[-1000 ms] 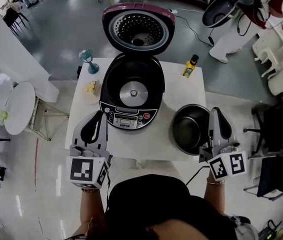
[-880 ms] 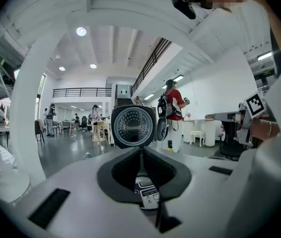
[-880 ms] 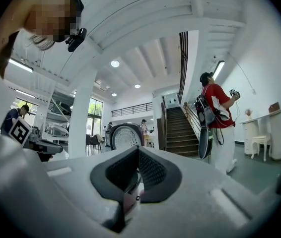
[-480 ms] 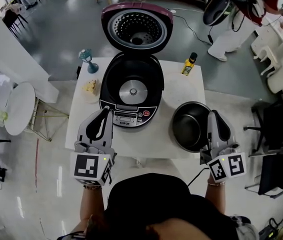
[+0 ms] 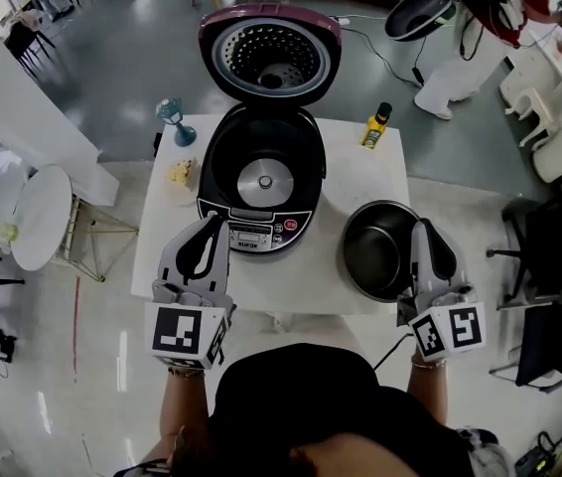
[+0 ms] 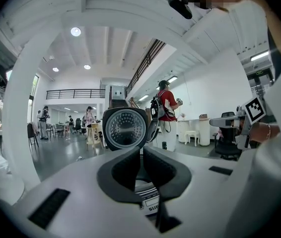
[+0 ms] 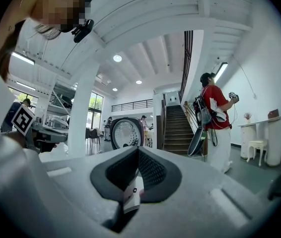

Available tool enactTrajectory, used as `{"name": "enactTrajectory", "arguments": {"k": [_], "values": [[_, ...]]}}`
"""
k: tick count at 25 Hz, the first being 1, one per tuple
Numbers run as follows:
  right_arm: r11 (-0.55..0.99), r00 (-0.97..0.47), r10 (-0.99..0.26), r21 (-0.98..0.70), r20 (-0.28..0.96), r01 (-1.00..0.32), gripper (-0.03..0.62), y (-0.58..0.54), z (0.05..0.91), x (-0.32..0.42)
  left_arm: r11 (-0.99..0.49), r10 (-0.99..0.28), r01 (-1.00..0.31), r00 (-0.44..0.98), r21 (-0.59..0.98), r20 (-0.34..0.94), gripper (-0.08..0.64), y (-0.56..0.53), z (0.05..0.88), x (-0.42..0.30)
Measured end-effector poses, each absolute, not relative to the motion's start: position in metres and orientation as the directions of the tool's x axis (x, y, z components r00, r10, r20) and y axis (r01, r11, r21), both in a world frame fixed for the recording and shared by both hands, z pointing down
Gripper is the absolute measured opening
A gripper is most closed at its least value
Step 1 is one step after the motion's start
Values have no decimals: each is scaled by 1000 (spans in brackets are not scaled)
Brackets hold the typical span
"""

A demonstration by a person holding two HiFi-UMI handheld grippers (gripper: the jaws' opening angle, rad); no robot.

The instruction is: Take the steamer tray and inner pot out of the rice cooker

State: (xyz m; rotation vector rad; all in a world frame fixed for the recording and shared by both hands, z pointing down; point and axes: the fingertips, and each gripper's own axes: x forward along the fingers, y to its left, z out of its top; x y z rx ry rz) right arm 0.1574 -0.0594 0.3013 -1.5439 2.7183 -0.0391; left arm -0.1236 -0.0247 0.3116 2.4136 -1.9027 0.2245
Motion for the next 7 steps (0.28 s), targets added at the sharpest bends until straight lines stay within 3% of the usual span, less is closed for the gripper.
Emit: {"name": "enactTrajectory", "arguments": {"k": [7], "values": [[525,-525,-851,-33,4,-851,6,-55,304,152,-260,-959,-965,253,-39,126,5,-25,311,-113]]}}
